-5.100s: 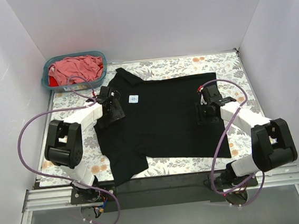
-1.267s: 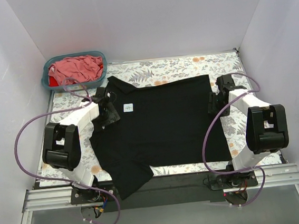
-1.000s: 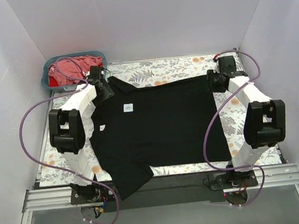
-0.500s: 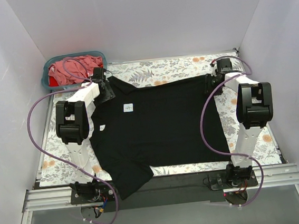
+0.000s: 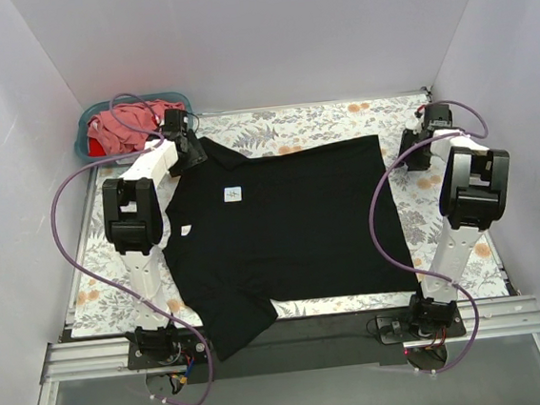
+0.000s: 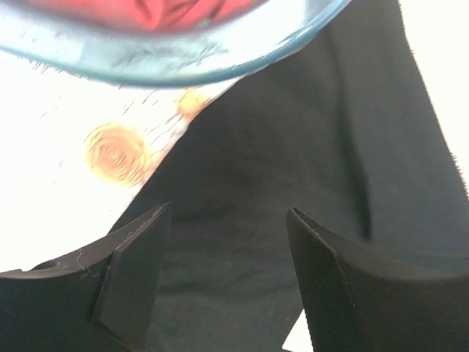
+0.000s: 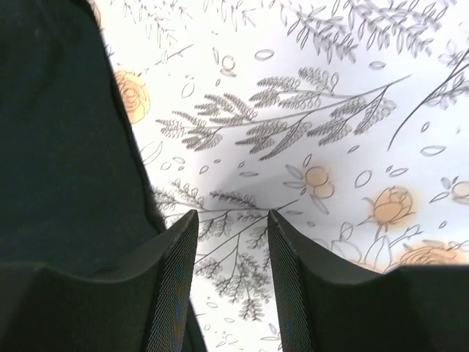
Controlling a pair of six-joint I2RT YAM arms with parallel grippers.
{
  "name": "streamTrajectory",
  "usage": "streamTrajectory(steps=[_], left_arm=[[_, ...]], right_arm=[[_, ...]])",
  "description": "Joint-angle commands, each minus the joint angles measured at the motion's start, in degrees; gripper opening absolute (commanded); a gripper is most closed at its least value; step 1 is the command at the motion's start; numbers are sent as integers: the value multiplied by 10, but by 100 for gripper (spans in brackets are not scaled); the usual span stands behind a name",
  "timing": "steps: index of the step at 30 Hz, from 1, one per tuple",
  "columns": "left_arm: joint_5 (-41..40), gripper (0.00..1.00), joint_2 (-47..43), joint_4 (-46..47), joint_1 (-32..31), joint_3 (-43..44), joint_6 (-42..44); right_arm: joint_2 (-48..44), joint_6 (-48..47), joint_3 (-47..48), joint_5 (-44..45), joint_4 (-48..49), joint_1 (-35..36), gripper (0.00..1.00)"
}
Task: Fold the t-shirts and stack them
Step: Flatten the tshirt out
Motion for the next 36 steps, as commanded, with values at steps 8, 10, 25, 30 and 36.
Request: streamTrajectory(steps=[8,10,25,30,36], left_arm=[[20,64,22,32,3,71,6],[9,64,34,25,3,78,16],[1,63,42,48,19,43,52],[3,63,47,48,19,36,56],[1,63,46,49,20,30,60]], right_arm=[[8,-37,58,-136,32,4,49],[28,-46,81,-158,32,4,49],[183,-45,259,-213,23,6,56],[236,-37,306,-258,12,6,56],[257,-35,312,-281,9,5,55]])
